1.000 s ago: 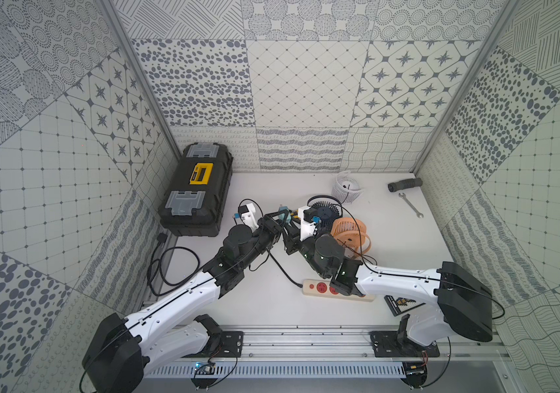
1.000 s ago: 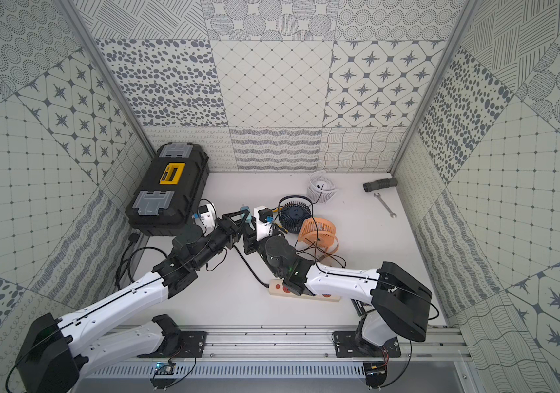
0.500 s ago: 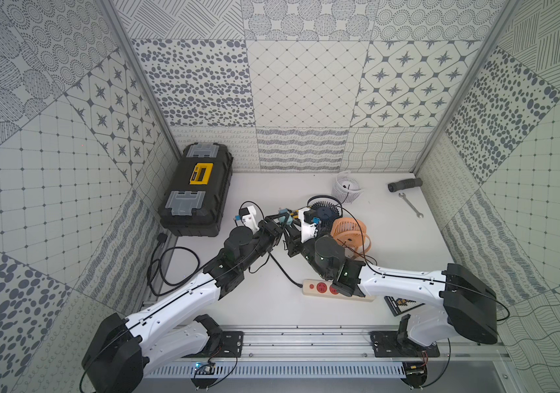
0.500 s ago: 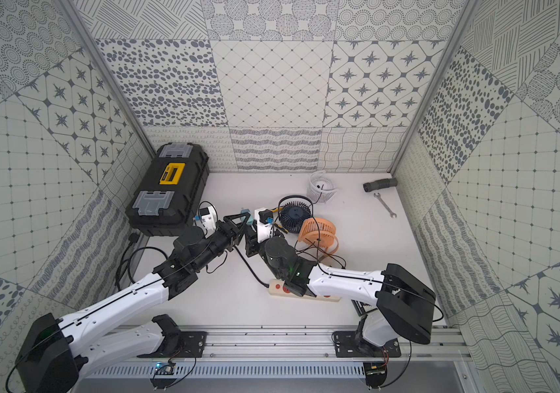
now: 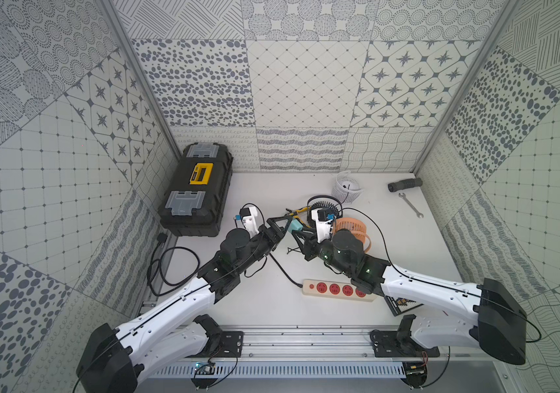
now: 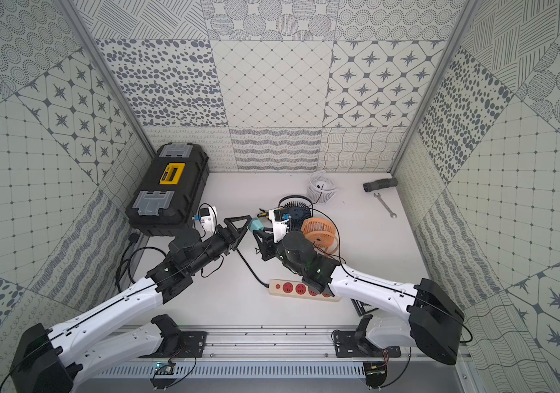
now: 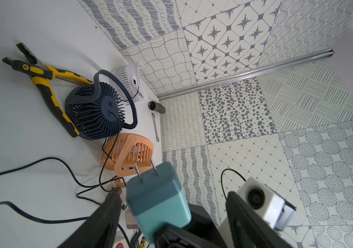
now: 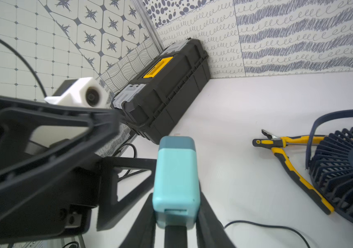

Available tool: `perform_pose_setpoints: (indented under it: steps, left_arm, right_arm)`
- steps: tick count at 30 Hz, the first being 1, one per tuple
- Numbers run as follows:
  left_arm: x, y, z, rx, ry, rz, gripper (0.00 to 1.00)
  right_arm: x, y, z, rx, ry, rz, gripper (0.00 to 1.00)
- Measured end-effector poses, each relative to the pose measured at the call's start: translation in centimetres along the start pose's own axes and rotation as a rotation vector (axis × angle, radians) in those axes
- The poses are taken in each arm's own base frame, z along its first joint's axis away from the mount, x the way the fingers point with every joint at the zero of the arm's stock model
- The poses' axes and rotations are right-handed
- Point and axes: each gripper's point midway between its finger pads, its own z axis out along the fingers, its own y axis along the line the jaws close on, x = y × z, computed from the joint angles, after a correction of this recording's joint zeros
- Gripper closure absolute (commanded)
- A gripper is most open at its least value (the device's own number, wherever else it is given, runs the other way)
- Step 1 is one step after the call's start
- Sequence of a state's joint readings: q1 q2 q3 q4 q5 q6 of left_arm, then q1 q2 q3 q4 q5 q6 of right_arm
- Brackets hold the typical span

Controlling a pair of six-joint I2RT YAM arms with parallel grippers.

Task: Plug the desk fan into the power strip
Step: Pick up the plug from the center of the board, then adjust the power cord at the center of the board.

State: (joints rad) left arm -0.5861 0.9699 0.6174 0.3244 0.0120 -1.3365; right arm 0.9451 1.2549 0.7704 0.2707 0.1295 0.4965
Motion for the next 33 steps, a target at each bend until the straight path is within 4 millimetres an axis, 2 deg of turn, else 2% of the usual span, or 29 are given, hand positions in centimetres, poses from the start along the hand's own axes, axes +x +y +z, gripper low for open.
perform_pose_setpoints:
  steps: [7, 10, 14, 16, 18, 23, 25, 28, 33]
  left_arm:
    - [-0.5, -1.5, -1.9, -0.028, 0.012, 0.188, 0.19]
    - [-0.2, -1.2, -2.4, -0.079, 0.049, 0.256, 0.22]
    - [2.0, 3.1, -2.7, -0.214, 0.156, 0.28, 0.25]
    - [3.8, 5.9, -2.9, -0.283, 0.223, 0.27, 0.27]
    - [5.7, 8.8, -3.3, -0.352, 0.291, 0.255, 0.29]
    - [9.7, 14.0, -4.1, -0.481, 0.415, 0.217, 0.34]
    - [10.8, 15.6, -4.3, -0.524, 0.445, 0.201, 0.37]
    - [12.4, 17.6, -4.3, -0.583, 0.487, 0.178, 0.42]
    - [13.7, 19.7, -4.2, -0.649, 0.51, 0.156, 0.49]
  right_arm:
    - [1.6, -5.9, -2.7, 0.066, 0.259, 0.039, 1.0]
    - [2.0, -6.4, -4.4, 0.08, 0.384, 0.013, 1.0]
    - [1.9, -4.9, -6.7, 0.06, 0.544, -0.056, 1.0]
    - [2.5, -4.5, -7.7, 0.063, 0.625, -0.091, 1.0]
    - [3.7, -4.4, -8.6, 0.08, 0.723, -0.128, 1.0]
    - [7.9, -4.4, -10.2, 0.122, 0.969, -0.245, 1.0]
    - [9.1, -4.8, -10.9, 0.132, 1.043, -0.264, 1.0]
    - [10.0, -5.2, -11.5, 0.14, 1.109, -0.286, 1.0]
    - [11.1, -4.5, -11.4, 0.104, 1.174, -0.389, 1.0]
